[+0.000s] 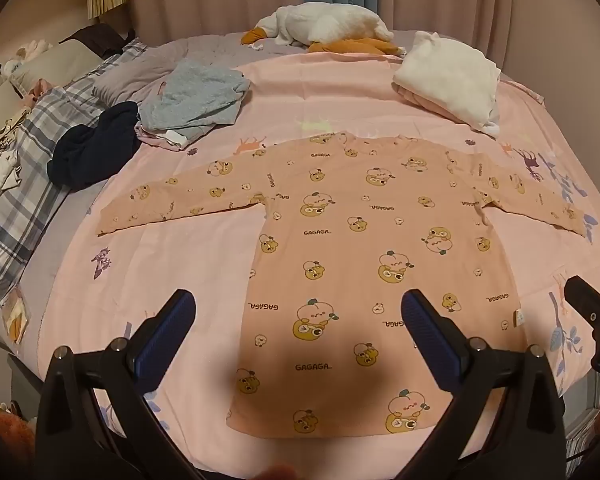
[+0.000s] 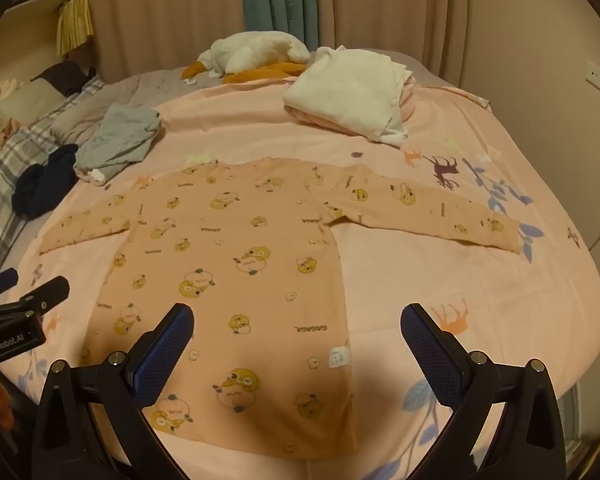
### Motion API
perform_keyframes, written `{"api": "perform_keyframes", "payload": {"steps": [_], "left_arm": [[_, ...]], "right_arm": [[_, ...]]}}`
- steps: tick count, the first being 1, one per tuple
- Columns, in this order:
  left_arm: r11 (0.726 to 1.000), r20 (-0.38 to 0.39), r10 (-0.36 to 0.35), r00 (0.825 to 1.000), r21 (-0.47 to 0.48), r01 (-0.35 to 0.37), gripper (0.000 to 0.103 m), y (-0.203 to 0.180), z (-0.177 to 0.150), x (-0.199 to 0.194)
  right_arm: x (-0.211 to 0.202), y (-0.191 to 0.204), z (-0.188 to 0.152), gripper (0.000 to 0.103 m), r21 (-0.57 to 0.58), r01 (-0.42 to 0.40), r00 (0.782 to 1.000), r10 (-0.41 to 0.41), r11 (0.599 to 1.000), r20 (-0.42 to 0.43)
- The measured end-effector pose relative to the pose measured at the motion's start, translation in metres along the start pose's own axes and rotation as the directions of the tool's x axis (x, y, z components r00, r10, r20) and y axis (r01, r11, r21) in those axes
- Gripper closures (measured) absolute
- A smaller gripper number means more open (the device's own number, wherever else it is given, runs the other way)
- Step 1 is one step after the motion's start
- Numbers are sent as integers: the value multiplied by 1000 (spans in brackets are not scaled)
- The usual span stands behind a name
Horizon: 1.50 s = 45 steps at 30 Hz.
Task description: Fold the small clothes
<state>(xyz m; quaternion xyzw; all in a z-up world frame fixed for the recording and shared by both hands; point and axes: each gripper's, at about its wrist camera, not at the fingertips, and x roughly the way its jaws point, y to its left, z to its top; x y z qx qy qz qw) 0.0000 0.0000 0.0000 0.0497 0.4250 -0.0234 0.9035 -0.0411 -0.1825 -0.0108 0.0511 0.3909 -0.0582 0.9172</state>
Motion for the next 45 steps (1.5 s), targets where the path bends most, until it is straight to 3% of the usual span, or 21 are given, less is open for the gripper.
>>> {"api": "perform_keyframes", "payload": {"steps": [45], "left_arm": [[999, 17, -34, 999, 26, 34, 0, -13, 3, -7]], "right_arm": [[-5, -1, 3, 1, 14, -24, 1000, 24, 1000, 11]]}}
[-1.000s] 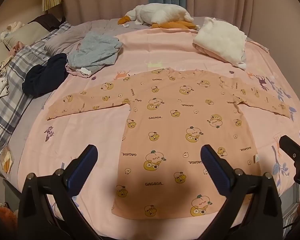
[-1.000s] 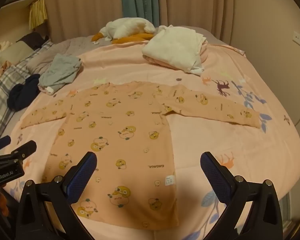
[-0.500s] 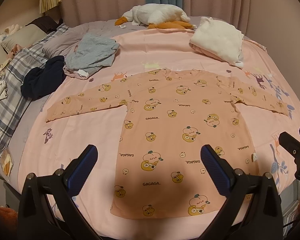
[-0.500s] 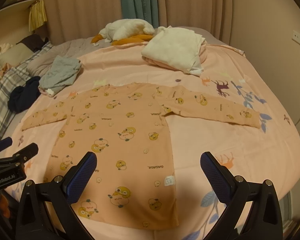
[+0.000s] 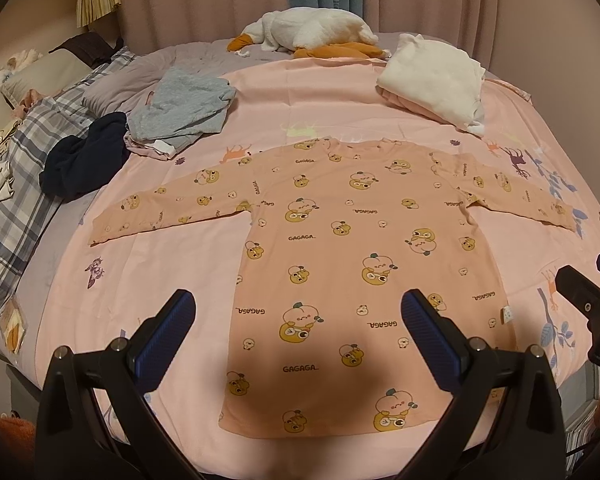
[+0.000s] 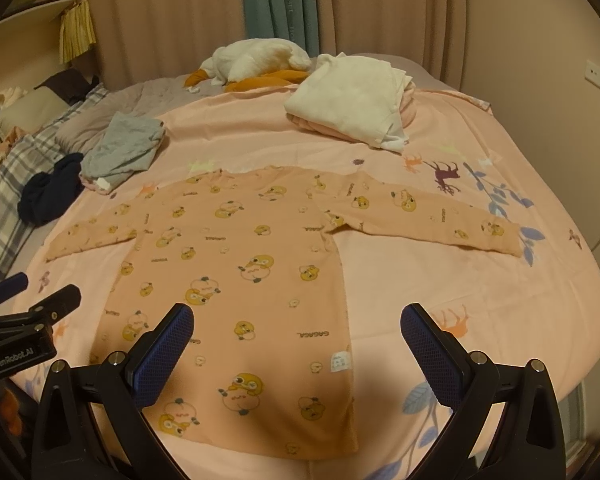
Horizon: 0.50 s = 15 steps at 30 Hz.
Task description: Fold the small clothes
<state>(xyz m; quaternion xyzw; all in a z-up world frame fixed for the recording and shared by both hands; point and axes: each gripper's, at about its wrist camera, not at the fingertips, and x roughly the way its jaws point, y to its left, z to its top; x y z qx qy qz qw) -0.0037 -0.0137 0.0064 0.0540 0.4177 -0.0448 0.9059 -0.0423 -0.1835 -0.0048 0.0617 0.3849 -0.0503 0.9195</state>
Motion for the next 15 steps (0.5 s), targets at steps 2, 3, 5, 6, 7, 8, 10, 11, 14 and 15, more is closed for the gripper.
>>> {"api": "perform_keyframes", "payload": {"steps": [2, 3, 5, 6, 7, 8, 10, 11, 14, 15], "left_arm": [[1000, 0, 0, 1000, 0, 0, 0, 0, 0, 0], [1000, 0, -1, 1000, 0, 1, 0, -1, 0, 0], [1000, -1, -1, 1000, 1, 1, 0, -1, 0, 0], [1000, -2, 0, 1000, 1, 0, 0, -2, 0, 0], [1000, -1, -1, 1000, 1, 1, 0, -1, 0, 0], [1000, -1, 0, 1000, 1, 0, 0, -2, 0, 0], [1000, -1, -1, 1000, 1, 1, 0, -2, 0, 0], [1000, -1, -1, 1000, 1, 1, 0, -2, 0, 0], [1000, 0, -1, 1000, 1, 1, 0, -1, 0, 0], [1000, 0, -1, 1000, 1, 1, 0, -1, 0, 0]], "right_arm": [[0, 0, 0, 1, 1, 0, 1000, 0, 1000, 0], [0, 0, 0, 1, 0, -1, 1000, 1, 1000, 0], [0, 0, 0, 1, 0, 0, 1000, 0, 1000, 0], [0, 0, 0, 1, 1, 0, 1000, 0, 1000, 0], [0, 0, 0, 1, 1, -2, 1000, 2, 1000, 0], [0, -1, 0, 1, 1, -1, 1000, 1, 1000, 0], [-1, 0, -1, 1, 0, -2, 1000, 2, 1000, 2], [-1, 0, -1, 1, 0, -2, 1000, 2, 1000, 2], [-1, 0, -1, 1, 1, -2, 1000, 2, 1000, 1], [-1, 0, -1, 1, 1, -2, 1000, 2, 1000, 1]]}}
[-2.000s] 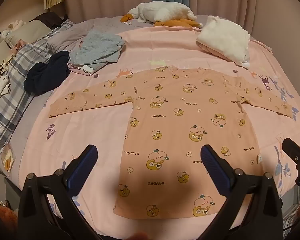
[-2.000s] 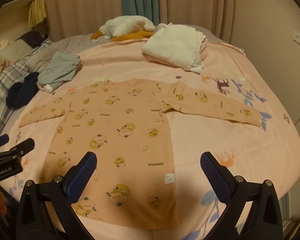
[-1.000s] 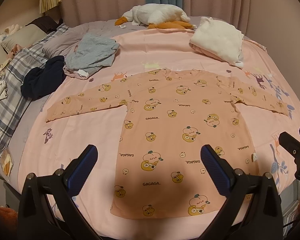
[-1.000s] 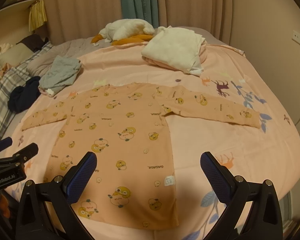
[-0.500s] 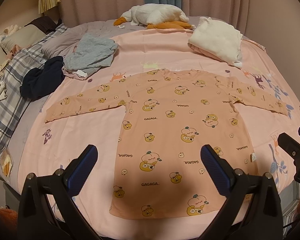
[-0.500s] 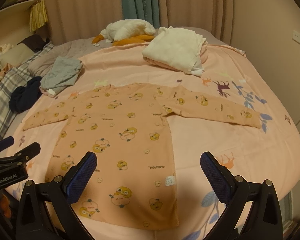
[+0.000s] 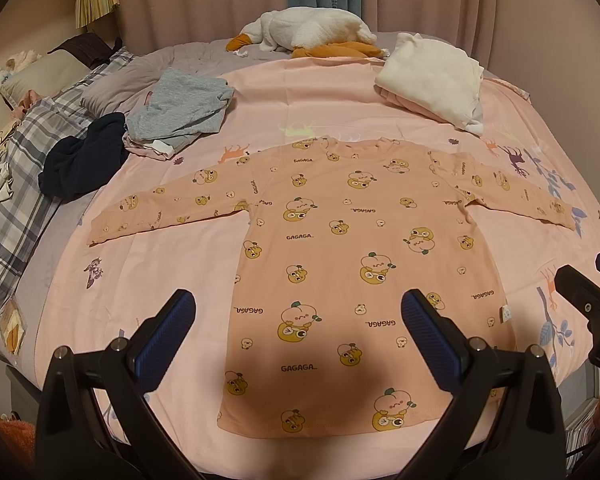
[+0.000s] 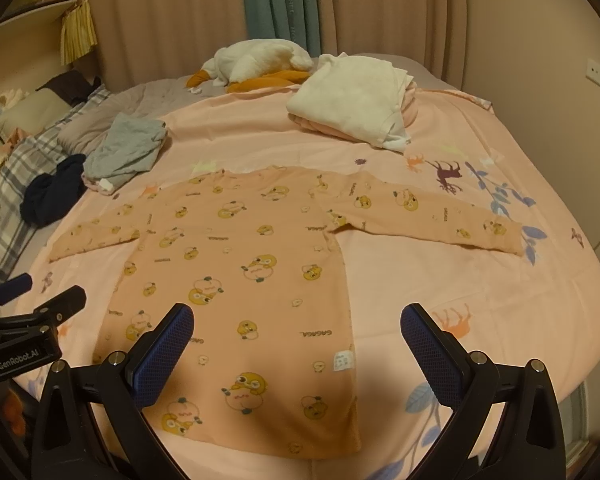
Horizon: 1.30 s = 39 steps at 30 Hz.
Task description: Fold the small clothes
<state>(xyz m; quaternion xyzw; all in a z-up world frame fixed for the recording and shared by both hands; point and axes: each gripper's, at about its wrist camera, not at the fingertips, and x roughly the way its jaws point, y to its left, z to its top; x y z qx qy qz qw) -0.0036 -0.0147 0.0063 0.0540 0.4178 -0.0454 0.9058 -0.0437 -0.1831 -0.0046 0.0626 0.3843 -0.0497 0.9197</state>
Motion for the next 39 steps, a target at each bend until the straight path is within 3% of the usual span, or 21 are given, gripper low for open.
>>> {"api": "perform_keyframes", "payload": {"steps": [17, 19, 21, 24, 27, 31, 34, 39], "left_arm": [[1000, -27, -16, 1000, -7, 15, 0, -2, -3, 10], [999, -36, -39, 999, -26, 38, 0, -1, -5, 17], [996, -47, -78, 996, -56, 76, 0, 1, -6, 24], [973, -58, -207, 977, -119, 199, 0, 5, -8, 38], [938, -69, -313, 947, -181, 297, 0, 3, -8, 52], [917, -99, -354, 930, -233, 324, 0, -6, -5, 74], [904, -116, -380, 918, -258, 342, 0, -10, -2, 88], [887, -127, -418, 899, -269, 374, 0, -18, 9, 107]], "right_arm": [[5, 3, -3, 1, 22, -4, 1000, 4, 1000, -19], [8, -4, -6, 1, 43, -32, 999, 33, 999, -19], [10, -16, -10, 1, 83, -109, 994, 110, 991, -8], [16, -41, -13, 1, 191, -250, 968, 250, 949, 21], [28, -75, -20, 1, 314, -313, 949, 312, 896, 56], [49, -135, -32, 1, 506, -317, 946, 308, 802, 105], [67, -183, -41, 1, 637, -333, 939, 308, 696, 153], [88, -242, -39, 1, 738, -302, 952, 231, 603, 201]]}}
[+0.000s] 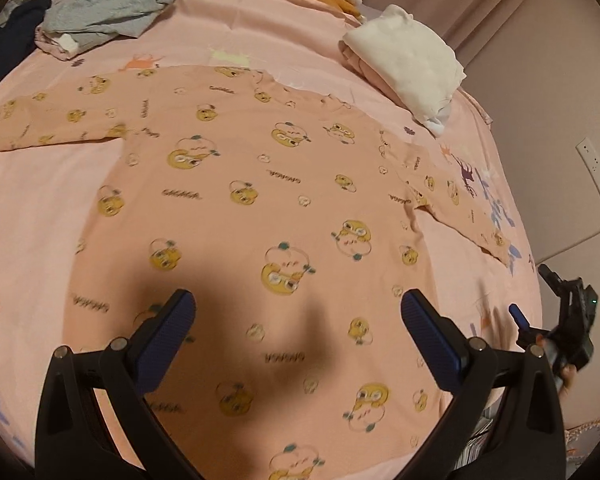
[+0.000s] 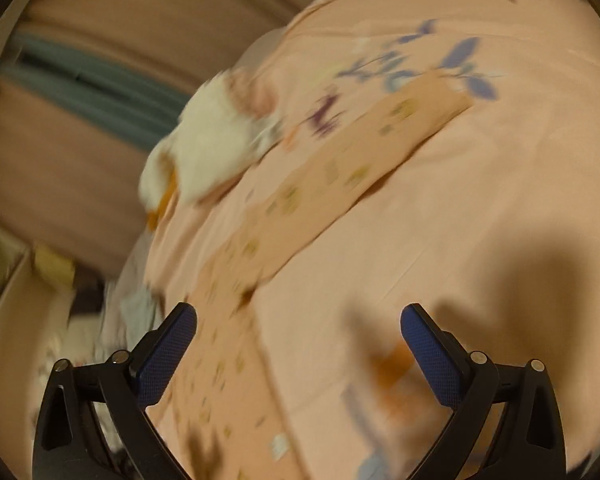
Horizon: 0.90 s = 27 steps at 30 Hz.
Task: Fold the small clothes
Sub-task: 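Grasp the sleeve cuff nearest the right tool with the right tool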
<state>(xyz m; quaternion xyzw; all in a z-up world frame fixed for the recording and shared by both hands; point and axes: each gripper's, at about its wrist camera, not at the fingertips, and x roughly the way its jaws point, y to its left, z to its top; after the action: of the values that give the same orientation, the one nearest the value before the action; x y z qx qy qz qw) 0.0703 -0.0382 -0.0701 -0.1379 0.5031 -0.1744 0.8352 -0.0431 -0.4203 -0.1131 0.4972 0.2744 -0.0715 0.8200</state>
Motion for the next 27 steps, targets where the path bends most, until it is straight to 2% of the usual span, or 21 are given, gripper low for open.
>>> {"api": "perform_keyframes", "payload": {"steps": [4, 5, 8, 13, 18, 20, 23, 27], "left_arm": [[1000, -1, 5, 1000, 13, -5, 0, -5, 12, 11], [1000, 5, 6, 1000, 21, -6, 0, -8, 16, 13], [999, 19, 6, 1000, 32, -7, 1, -12, 25, 18], [1000, 31, 5, 999, 29, -5, 1, -17, 42, 28], [1000, 33, 6, 999, 16, -7, 1, -19, 54, 34], [1000, 35, 18, 999, 17, -19, 1, -18, 56, 36], [999, 31, 44, 999, 16, -44, 1, -15, 58, 38], [994, 41, 105, 994, 27, -106, 1, -11, 61, 35]], "right_arm": [[17, -22, 30, 1, 59, 55, 998, -57, 997, 33], [21, -26, 36, 4, 72, 59, 997, -62, 996, 35], [35, -41, 53, 11, 129, 38, 998, -43, 991, 42], [44, -55, 78, 20, 174, -4, 993, -17, 985, 117], [51, -71, 99, 43, 224, -3, 985, -35, 975, 167], [51, -72, 102, 65, 224, 26, 983, -66, 974, 170], [51, -76, 105, 87, 229, 72, 979, -112, 971, 169], [46, -55, 108, 94, 156, 87, 978, -114, 984, 176]]}}
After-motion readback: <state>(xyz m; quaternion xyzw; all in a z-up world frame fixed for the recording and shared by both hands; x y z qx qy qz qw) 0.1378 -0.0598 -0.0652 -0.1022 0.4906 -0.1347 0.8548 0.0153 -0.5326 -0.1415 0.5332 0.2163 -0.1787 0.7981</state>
